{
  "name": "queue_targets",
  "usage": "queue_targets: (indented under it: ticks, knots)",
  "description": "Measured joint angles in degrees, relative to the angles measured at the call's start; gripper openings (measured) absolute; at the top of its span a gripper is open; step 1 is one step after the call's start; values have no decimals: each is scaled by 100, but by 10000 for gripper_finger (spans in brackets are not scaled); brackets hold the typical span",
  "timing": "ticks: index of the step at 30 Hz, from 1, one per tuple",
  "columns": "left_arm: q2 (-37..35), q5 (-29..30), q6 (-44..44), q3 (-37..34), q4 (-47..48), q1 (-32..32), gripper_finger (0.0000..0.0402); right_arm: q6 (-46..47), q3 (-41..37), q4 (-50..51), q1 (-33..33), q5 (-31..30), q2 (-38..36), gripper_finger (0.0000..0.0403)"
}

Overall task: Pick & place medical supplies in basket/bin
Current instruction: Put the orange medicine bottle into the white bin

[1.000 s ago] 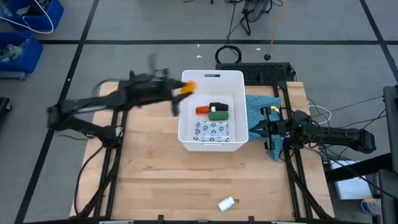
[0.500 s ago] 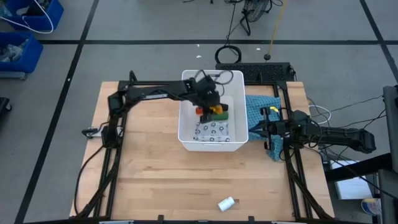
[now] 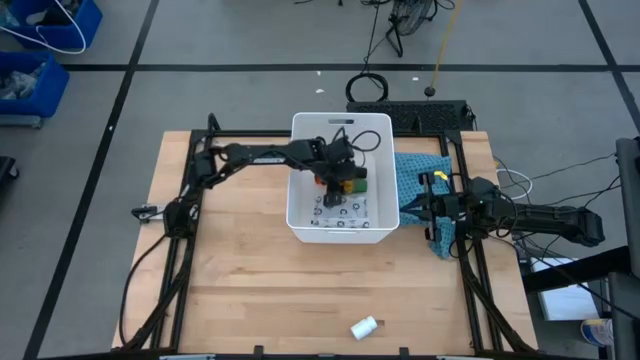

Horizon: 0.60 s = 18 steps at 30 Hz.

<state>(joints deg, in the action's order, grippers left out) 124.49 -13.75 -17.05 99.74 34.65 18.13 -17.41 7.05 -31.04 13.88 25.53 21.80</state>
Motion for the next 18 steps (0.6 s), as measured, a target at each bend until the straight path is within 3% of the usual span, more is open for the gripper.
queue_targets:
  ticks: [13, 18]
  knots:
    - [317, 169, -84, 16, 228, -24, 156, 0, 0, -24, -1, 1, 2, 0]
    - [307, 223, -63, 34, 185, -47, 204, 2, 0, -42, -1, 0, 2, 0]
